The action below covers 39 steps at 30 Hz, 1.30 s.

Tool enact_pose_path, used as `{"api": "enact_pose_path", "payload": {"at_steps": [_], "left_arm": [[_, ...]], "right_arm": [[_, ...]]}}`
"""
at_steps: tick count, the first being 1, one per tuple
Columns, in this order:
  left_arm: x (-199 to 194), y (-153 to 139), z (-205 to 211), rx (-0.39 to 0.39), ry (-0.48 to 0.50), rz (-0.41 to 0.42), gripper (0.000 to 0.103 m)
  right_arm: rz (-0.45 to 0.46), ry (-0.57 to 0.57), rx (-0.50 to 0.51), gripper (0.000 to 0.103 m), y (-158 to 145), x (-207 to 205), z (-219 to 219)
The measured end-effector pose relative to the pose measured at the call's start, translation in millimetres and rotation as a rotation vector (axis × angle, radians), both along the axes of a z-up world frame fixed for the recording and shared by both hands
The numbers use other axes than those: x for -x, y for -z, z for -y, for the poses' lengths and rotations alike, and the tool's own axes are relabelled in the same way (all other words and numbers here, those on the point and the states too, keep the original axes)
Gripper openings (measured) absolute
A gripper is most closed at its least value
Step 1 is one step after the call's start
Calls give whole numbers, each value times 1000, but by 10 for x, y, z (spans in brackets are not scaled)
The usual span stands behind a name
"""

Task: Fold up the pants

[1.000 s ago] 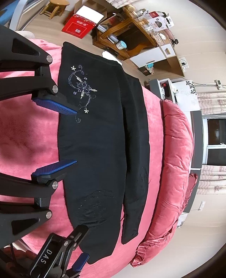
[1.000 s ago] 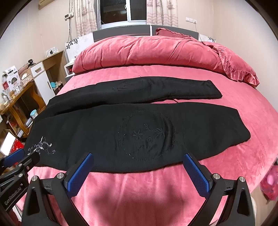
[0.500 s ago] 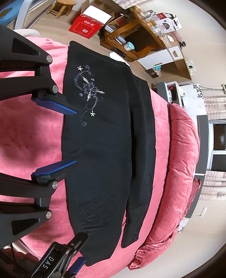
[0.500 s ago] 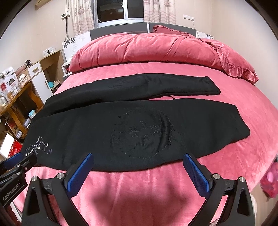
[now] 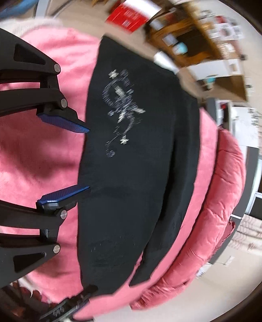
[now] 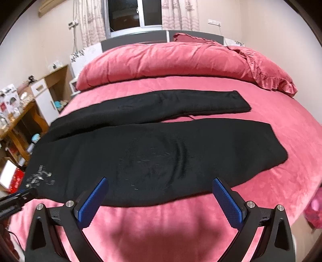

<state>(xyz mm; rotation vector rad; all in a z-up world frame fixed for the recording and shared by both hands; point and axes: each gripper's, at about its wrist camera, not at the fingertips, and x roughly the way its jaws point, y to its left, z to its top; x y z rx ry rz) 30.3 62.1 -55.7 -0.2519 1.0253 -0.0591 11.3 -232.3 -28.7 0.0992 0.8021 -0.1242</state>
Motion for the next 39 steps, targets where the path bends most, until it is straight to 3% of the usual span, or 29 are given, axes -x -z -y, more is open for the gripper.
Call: {"api": "enact_pose_path", "payload": {"at_steps": [3,5,9,14,16,20,24,26,33,39], "left_arm": [[31,133,-255,183,-42,-6,55],[53,191,-400,218,-100,-7,55],[52,245,-659,198,-180,-1,53],[128,349,-1016,216,-304,32,53],[153,381,-1124,209,-346,25,53],[239,384,-1411,58,-499,76,52],[205,575,-1640,169,-524,-17,52],[200,639,-1681,254,-524,-30,52],[128,698,-1783,427,-472,5,52],[200,767,-1935,566,-558,51,51]], "right_arm": [[-50,14,24,103,58,-45,78],[-73,28,36,103,93,-56,149],[-96,70,-21,103,160,-81,448],[-81,181,-280,102,311,-48,1098],[-62,246,-410,97,415,16,1410],[-46,365,-599,91,643,130,1914],[-28,409,-676,71,826,136,2228],[-4,408,-709,68,875,121,2300],[91,403,-813,60,1011,21,2502],[145,407,-889,54,1049,49,2578]]}}
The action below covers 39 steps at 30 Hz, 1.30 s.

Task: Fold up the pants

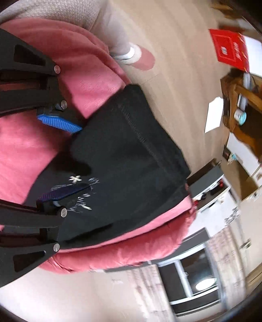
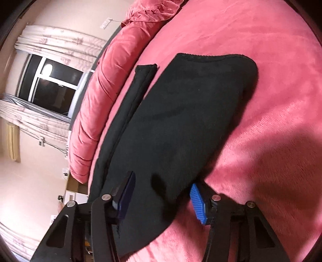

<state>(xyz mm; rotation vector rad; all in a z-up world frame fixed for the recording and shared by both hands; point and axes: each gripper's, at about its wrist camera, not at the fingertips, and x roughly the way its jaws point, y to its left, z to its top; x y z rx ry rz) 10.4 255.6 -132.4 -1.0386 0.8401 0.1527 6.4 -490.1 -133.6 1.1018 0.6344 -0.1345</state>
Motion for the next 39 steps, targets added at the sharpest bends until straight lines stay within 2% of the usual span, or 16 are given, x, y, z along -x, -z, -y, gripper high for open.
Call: {"api": "enact_pose_path", "payload": {"at_steps": [3,5,6,7,8,10,12,13,14,16,24,29,35,39], "left_arm": [[-68,27,-33,10,-12,-1,50],[-79,42,-50,22,-25,-1,50],[-112,65,-64,31,-28,-4,50],[-108,70,-73,35,-29,-9,50],[-123,69,-84,33,-31,-12,49],[-199,59,-61,-14,-24,-49,38],[-266,2,-12,-100,18,-89,32],[-281,-35,13,-141,49,-101,21],[-284,-74,30,-165,75,-95,15],[-240,-162,30,-196,94,-72,9],[-31,-550,-4,-250,166,-10,6],[191,-688,-2,-254,208,-24,6],[503,-597,20,-212,218,-76,6],[551,-363,64,-205,225,-163,7]], "right_arm": [[14,-8,7,54,-5,-29,7],[3,-12,25,49,-10,-60,-2],[-13,-14,42,35,-17,-91,-4],[-35,-21,56,15,-13,-88,-1],[-61,-28,60,9,7,-105,21],[-69,-23,43,9,5,-126,48],[-67,-23,62,8,-56,-125,36],[-71,-26,95,8,-105,-112,22],[-71,-29,132,8,-171,-94,6],[-59,-25,172,7,-279,-56,-9],[-37,-27,262,7,-658,72,-29],[-49,-30,284,7,-790,246,12],[-96,-29,294,7,-735,604,110],[-157,-18,259,8,-521,704,167]]}}
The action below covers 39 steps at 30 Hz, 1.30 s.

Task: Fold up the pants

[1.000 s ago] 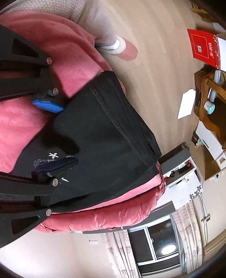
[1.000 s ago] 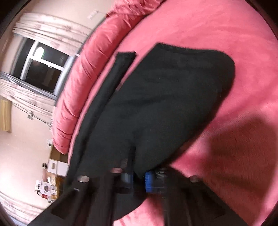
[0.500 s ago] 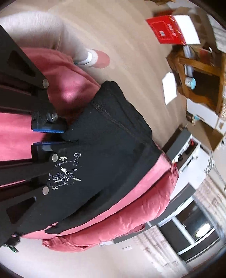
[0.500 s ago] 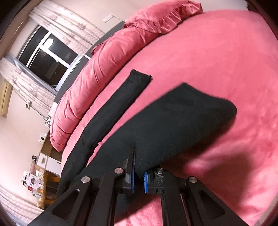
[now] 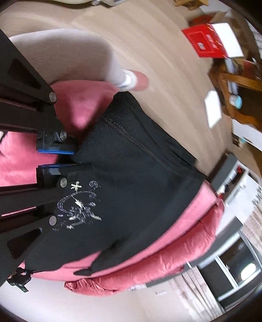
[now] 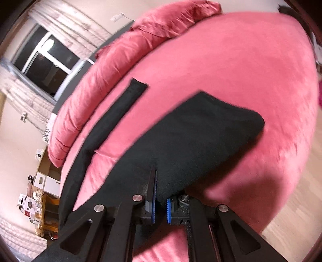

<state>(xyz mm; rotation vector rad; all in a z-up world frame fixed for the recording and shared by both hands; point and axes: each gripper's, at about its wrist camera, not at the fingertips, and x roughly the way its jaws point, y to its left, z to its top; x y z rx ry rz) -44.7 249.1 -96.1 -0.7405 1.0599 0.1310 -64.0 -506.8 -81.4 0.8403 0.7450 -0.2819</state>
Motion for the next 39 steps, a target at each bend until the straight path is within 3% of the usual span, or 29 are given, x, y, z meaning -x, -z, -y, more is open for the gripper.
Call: {"api": "enact_pose_path", "payload": {"at_steps": [7,12,16,20,23,26,27,28,31,35,37,39], "left_arm": [[-27,77,-5,9,-19,-14,14],[46,138,-197,132,-112,2,17],[135,77,-441,198,-229,32,22],[226,-140,-654,101,-330,97,26],[163,-270,-734,12,-352,123,32],[-11,-331,-791,-1,-326,132,38],[-93,-352,-786,6,-318,142,45],[-200,-374,-759,16,-309,158,50],[-521,-442,-658,32,-259,186,53],[-972,-486,-521,31,-178,173,53],[-1248,-470,-471,24,-125,165,60],[-1534,-459,-448,16,-92,151,61]], "right_arm": [[-74,50,-53,13,301,-17,52],[-97,71,-1,13,265,-13,91],[-143,154,83,22,164,56,228],[-234,273,252,29,-46,122,268],[-206,274,398,30,-313,53,80],[-153,169,507,31,-506,-195,-302],[-134,110,520,34,-528,-313,-463],[-122,58,518,35,-529,-412,-583],[-89,-155,465,35,-420,-772,-1113],[-80,-407,436,35,-195,-1175,-1900],[-73,-504,446,35,-105,-1294,-2275],[-55,-596,456,35,-39,-1397,-2572]]}}
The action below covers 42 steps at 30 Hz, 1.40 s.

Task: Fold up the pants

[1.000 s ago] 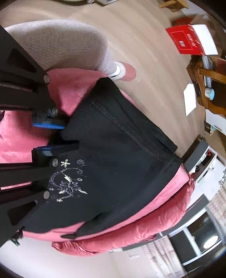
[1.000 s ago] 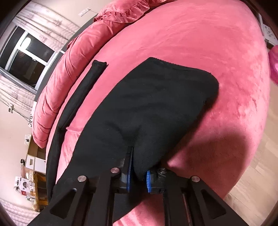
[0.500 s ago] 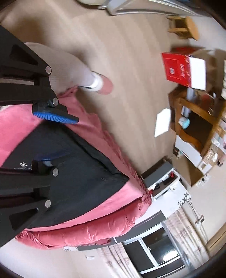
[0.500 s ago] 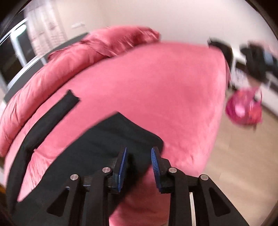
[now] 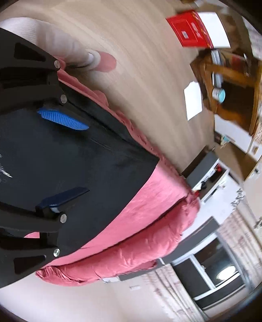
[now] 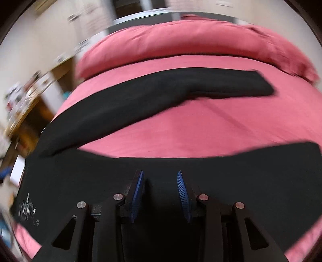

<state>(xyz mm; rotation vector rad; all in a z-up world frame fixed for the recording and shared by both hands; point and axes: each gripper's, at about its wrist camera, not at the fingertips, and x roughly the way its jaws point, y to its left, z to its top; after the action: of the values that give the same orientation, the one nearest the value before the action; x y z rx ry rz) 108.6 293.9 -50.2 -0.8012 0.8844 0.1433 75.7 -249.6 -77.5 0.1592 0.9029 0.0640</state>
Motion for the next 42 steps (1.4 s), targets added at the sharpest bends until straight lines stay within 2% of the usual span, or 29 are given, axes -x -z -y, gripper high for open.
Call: {"api": "enact_pose_path", "payload": {"at_steps": [2,5,7,9,12,14,17,20,26,30,31,33,34,42], "left_arm": [[-276,13,8,-10,40,2,62],[-623,25,-2,-65,57,-1,62],[-920,67,-59,-103,73,-16,63],[-1161,120,-103,-138,102,-34,63],[-1521,259,-191,-187,120,-66,63],[-1717,368,-256,-183,112,-92,63],[-1976,576,-329,-135,114,-130,63],[-2131,738,-342,-94,110,-127,63],[-2283,919,-286,-85,116,-105,59],[-2231,828,-228,-114,111,-70,24],[-2211,773,-183,-144,122,-62,21],[-2144,643,-100,-205,136,-42,18],[-2110,583,-78,-211,142,-27,17],[-1554,-95,24,-202,211,127,15]], "right_arm": [[3,-80,15,35,65,-106,-246],[14,-163,42,37,181,-231,-497],[32,-179,40,50,228,-247,-568],[48,-191,30,57,277,-240,-586],[72,-196,58,58,347,-196,-600],[81,-190,66,59,385,-276,-616],[85,-184,48,60,372,-267,-567],[91,-187,32,62,401,-266,-553],[97,-199,44,67,414,-227,-589],[99,-203,55,69,413,-224,-616],[98,-203,54,69,412,-224,-616],[98,-203,52,69,412,-226,-617],[98,-204,51,69,412,-227,-620],[95,-206,73,70,404,-223,-664]]}}
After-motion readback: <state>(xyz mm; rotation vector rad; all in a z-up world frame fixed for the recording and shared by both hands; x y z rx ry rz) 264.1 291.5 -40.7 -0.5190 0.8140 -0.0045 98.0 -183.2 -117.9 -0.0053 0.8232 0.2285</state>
